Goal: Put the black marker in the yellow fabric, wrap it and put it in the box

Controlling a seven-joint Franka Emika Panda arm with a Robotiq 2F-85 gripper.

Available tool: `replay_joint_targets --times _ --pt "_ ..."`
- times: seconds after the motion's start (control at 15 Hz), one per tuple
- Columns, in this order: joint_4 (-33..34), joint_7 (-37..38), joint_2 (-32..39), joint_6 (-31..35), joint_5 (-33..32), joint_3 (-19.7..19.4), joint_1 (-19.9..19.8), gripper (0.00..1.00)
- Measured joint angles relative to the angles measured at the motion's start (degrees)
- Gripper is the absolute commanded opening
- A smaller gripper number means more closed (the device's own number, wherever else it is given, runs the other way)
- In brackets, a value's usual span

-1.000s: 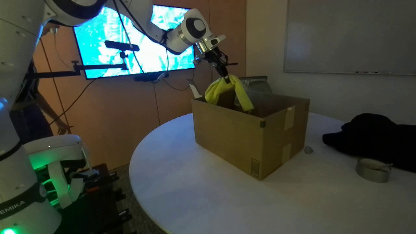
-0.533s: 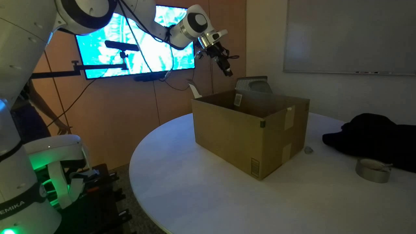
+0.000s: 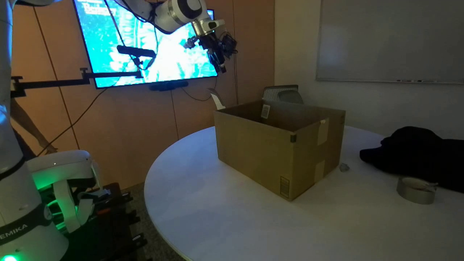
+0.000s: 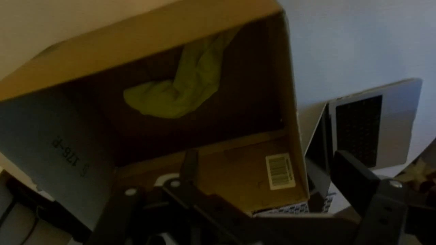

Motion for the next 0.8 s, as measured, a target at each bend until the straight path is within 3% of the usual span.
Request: replay_joint_targets --times 0.4,0.8 --pt "-19.06 -0.18 -14.93 -8.77 6.32 1.11 -0.14 1.00" --pt "-39.78 0.03 -30.51 -11.53 9.01 2.19 -1.68 1.00"
